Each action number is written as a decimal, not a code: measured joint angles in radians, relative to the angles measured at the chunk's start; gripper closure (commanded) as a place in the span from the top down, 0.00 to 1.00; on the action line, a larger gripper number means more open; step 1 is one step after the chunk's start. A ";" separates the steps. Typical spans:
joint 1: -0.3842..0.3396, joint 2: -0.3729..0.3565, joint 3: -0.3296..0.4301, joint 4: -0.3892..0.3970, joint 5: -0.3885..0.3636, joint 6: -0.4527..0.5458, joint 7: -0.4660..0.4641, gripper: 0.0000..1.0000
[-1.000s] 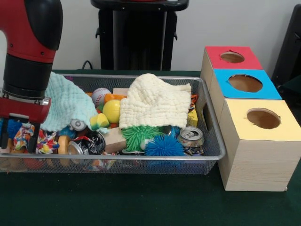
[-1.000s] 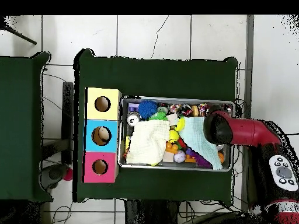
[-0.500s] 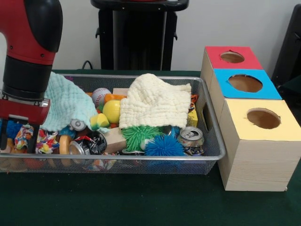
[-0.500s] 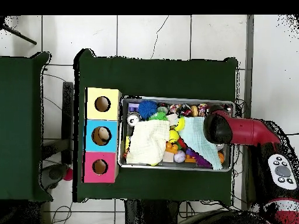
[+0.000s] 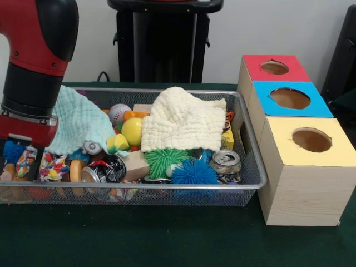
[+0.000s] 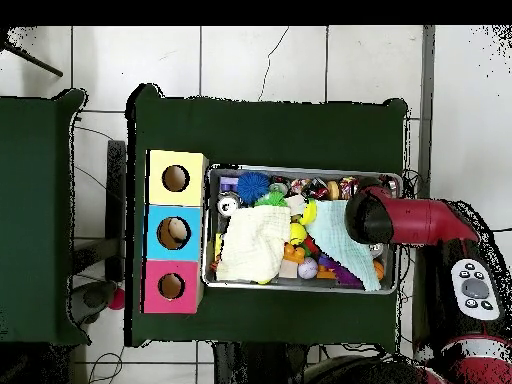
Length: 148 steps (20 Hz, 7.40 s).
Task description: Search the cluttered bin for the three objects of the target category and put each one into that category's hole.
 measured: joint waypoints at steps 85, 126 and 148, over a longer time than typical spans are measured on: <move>-0.135 -0.061 0.103 0.093 0.025 0.117 0.000 1.00; -0.121 0.000 0.103 0.061 -0.026 -0.004 0.000 1.00; -0.147 0.021 0.106 -0.004 -0.031 -0.004 0.000 1.00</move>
